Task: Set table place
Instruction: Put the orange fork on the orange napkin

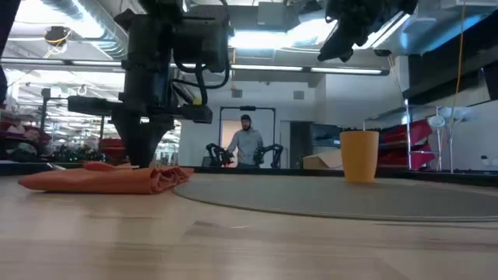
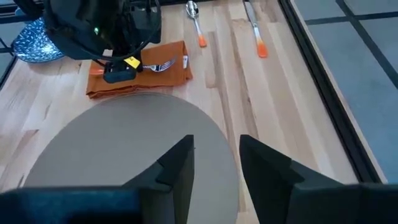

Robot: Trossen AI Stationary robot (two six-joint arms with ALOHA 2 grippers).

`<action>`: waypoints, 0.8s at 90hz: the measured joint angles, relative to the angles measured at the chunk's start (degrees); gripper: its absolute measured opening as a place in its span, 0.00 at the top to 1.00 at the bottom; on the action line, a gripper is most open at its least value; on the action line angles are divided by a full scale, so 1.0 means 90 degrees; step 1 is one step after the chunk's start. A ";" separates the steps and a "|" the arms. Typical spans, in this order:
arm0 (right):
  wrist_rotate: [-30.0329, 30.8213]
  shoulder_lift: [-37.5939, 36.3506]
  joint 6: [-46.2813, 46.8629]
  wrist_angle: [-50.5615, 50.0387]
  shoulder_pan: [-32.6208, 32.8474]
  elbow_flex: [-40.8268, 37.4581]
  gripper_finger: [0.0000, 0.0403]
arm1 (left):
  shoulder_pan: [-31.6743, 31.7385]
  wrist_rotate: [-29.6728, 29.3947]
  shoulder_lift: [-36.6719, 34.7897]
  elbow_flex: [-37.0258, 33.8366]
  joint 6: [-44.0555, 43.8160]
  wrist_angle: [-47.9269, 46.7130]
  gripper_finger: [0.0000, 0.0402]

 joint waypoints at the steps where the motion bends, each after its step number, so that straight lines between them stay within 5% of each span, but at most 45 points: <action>1: 0.0000 0.0000 -0.0004 0.0000 0.0000 0.0000 0.71 | 0.0000 -0.0001 0.0004 0.0000 -0.0012 0.0000 1.00; 72: 0.0002 0.0000 -0.0136 0.0005 0.0000 0.0000 0.71 | 0.0005 -0.0041 0.0016 0.0000 0.0139 0.0142 0.91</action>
